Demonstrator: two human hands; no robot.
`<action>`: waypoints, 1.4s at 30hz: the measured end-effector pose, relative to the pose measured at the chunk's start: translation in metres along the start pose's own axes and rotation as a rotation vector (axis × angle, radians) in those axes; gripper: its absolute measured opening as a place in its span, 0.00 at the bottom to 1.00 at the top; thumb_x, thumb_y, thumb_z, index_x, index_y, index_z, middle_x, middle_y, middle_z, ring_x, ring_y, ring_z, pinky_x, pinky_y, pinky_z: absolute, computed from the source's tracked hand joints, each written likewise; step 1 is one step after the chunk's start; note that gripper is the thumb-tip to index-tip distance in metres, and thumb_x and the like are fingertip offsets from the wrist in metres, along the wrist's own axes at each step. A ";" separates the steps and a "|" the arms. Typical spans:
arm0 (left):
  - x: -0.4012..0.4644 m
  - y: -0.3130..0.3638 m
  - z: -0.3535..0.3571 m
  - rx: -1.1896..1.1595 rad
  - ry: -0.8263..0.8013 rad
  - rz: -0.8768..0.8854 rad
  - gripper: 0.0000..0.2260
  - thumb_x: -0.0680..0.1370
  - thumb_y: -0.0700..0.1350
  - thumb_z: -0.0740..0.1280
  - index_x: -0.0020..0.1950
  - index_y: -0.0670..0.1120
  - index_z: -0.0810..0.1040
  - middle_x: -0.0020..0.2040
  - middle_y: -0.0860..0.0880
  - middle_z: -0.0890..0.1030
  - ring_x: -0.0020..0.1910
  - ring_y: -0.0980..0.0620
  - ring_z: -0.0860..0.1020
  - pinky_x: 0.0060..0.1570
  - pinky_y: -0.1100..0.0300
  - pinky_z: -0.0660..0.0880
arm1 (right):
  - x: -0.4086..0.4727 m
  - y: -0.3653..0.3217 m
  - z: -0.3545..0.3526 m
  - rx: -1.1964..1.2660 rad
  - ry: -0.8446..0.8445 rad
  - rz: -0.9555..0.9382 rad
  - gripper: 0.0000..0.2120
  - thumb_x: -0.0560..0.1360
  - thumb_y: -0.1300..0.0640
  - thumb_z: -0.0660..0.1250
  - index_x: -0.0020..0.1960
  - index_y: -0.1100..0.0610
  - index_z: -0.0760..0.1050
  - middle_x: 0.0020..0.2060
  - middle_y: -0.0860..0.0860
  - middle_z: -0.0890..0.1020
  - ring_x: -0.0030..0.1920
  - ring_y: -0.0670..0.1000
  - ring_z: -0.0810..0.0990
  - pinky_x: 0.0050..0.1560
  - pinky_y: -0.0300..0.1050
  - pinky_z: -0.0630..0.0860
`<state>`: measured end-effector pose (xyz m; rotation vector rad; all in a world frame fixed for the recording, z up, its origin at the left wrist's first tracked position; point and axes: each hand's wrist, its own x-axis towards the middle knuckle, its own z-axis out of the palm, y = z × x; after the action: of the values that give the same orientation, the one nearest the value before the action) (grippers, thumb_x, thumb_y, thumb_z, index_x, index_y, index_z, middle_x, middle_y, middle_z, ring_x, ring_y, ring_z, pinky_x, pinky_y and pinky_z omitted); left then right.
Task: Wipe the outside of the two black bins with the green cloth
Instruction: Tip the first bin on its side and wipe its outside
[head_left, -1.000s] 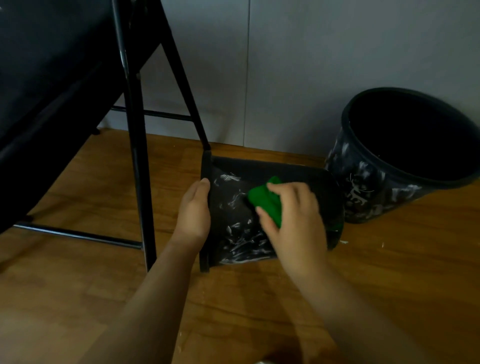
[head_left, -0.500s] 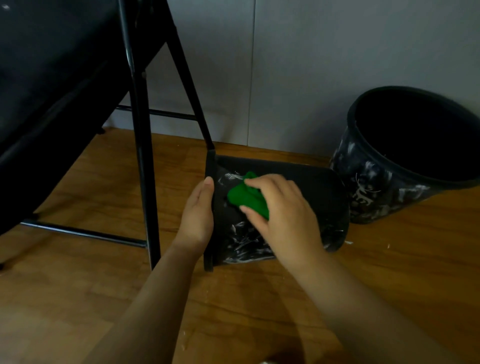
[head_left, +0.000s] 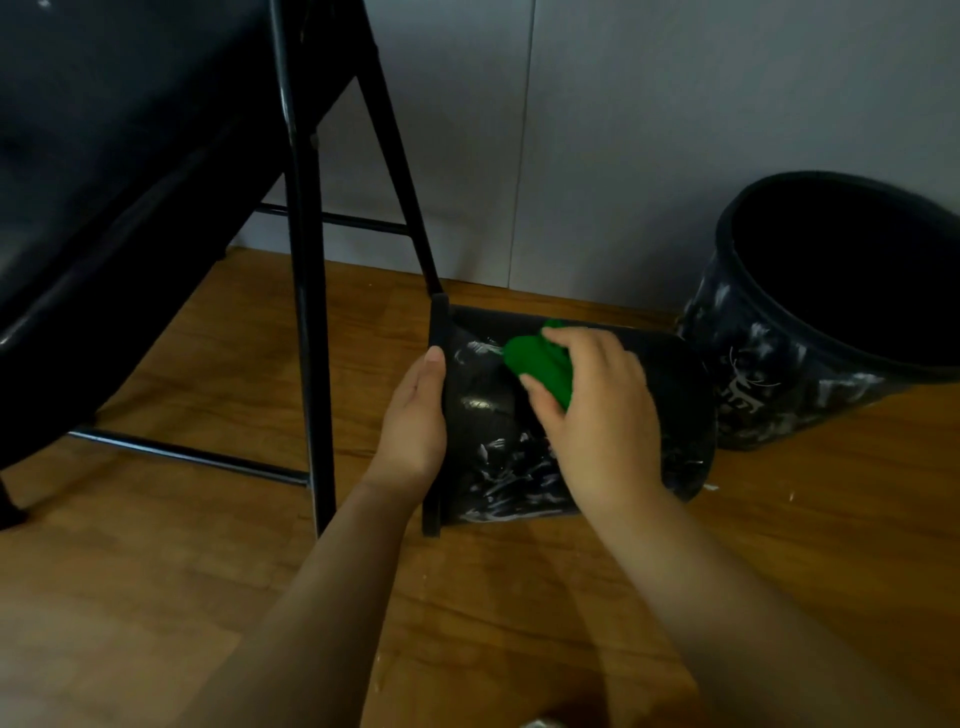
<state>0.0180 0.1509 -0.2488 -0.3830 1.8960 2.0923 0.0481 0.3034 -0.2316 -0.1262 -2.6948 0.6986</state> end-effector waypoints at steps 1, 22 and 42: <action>0.000 0.000 0.000 0.000 -0.004 0.006 0.17 0.83 0.59 0.55 0.58 0.52 0.80 0.55 0.45 0.84 0.55 0.46 0.83 0.61 0.44 0.76 | -0.002 -0.004 0.000 -0.008 -0.016 -0.030 0.22 0.72 0.48 0.70 0.65 0.50 0.71 0.60 0.48 0.76 0.57 0.50 0.74 0.54 0.42 0.73; -0.013 -0.010 -0.004 0.016 -0.067 0.054 0.23 0.84 0.60 0.50 0.62 0.49 0.78 0.53 0.47 0.84 0.54 0.51 0.83 0.56 0.52 0.78 | 0.022 -0.023 0.001 0.042 -0.136 -0.054 0.21 0.76 0.48 0.67 0.67 0.50 0.72 0.59 0.47 0.78 0.60 0.51 0.74 0.57 0.49 0.75; -0.012 -0.010 -0.004 0.019 -0.040 0.005 0.23 0.83 0.62 0.49 0.61 0.54 0.80 0.53 0.49 0.85 0.54 0.54 0.83 0.62 0.48 0.76 | 0.038 -0.029 0.005 0.107 -0.258 -0.106 0.19 0.77 0.49 0.65 0.67 0.49 0.70 0.60 0.47 0.77 0.62 0.52 0.73 0.61 0.55 0.72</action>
<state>0.0332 0.1476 -0.2534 -0.3302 1.8944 2.0676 0.0109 0.2823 -0.2098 0.1421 -2.8724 0.8771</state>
